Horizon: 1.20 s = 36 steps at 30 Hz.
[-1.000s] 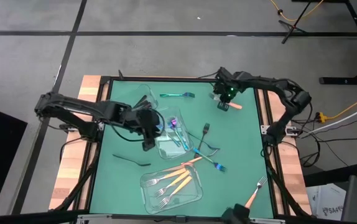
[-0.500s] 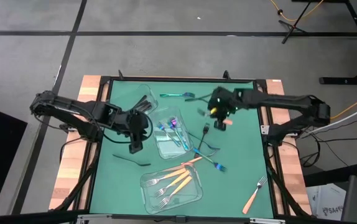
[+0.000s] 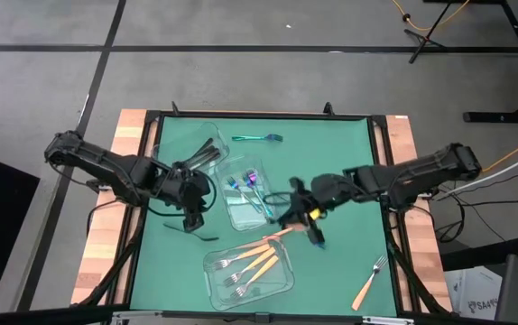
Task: Sort silverware by color (type)
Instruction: Put the yellow fork into the bottom transparent bin
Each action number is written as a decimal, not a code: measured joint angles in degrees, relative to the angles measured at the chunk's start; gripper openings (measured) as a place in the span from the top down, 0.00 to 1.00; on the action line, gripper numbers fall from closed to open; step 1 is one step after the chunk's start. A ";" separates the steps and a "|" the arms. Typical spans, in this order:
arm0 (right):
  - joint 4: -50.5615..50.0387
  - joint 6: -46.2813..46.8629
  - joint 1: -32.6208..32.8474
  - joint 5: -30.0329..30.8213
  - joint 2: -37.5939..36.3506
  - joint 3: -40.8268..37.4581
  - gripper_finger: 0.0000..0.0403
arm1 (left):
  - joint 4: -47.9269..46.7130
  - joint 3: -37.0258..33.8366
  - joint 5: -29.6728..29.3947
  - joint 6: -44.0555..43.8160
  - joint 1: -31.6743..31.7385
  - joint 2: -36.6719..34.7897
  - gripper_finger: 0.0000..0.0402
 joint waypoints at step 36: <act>22.60 0.32 6.66 -0.70 32.84 5.88 1.00 | 12.87 -21.10 -3.18 -16.29 -8.49 0.02 0.77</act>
